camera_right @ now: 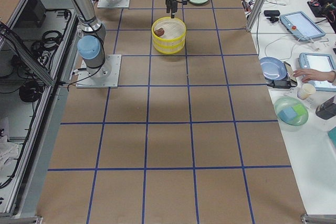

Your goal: Stack buns with steamer

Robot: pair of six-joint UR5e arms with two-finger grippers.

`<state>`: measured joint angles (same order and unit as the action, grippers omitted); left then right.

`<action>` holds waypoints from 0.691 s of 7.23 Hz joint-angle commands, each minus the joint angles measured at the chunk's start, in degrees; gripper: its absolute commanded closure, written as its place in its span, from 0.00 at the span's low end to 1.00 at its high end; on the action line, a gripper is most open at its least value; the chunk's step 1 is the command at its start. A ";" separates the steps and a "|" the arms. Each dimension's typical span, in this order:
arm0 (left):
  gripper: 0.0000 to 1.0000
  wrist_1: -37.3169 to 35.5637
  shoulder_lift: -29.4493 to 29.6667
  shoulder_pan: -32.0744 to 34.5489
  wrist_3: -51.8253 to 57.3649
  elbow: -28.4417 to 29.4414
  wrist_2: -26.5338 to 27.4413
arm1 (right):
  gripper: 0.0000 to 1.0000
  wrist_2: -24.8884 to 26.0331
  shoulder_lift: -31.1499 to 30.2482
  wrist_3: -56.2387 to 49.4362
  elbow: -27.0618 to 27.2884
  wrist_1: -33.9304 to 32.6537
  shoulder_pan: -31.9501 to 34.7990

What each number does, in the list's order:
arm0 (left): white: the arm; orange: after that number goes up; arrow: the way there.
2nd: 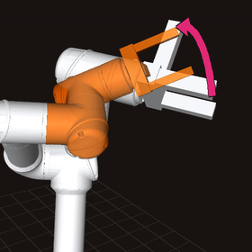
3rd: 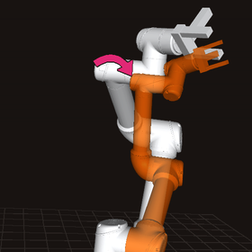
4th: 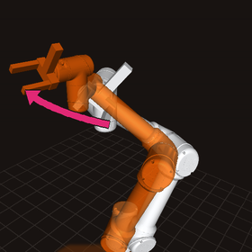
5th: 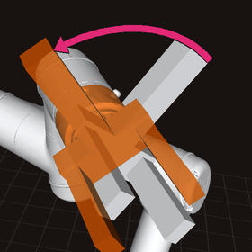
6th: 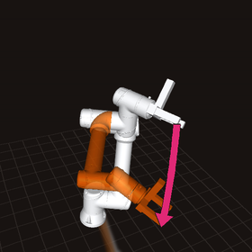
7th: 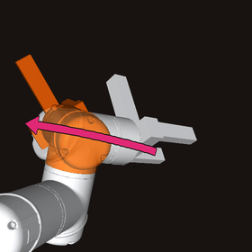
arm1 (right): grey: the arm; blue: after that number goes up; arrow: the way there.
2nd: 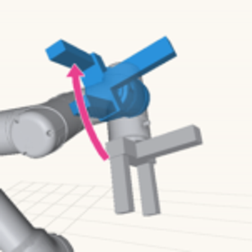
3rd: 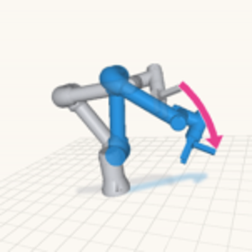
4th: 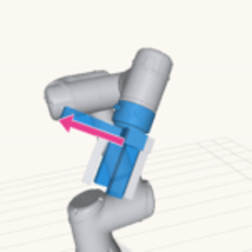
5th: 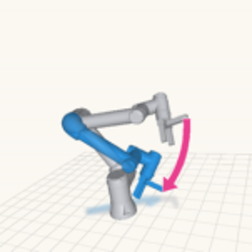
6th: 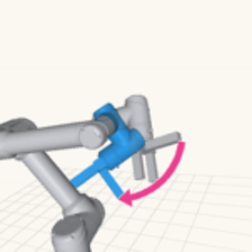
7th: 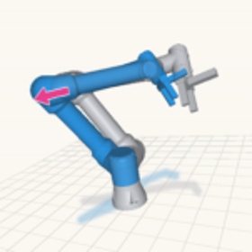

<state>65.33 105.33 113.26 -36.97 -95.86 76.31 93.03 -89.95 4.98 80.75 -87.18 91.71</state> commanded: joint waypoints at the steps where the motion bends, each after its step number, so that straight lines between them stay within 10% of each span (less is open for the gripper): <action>1: 0.00 3.57 -1.96 -4.61 13.36 3.38 12.13 | 0.00 0.14 -0.14 0.03 0.02 0.35 0.05; 5: 0.00 16.99 -8.63 -16.21 28.43 8.58 16.41 | 0.00 0.05 -0.84 -0.06 0.98 1.40 0.13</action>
<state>78.68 99.05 100.24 -11.23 -88.06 92.70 93.15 -90.57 4.99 81.09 -85.82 91.84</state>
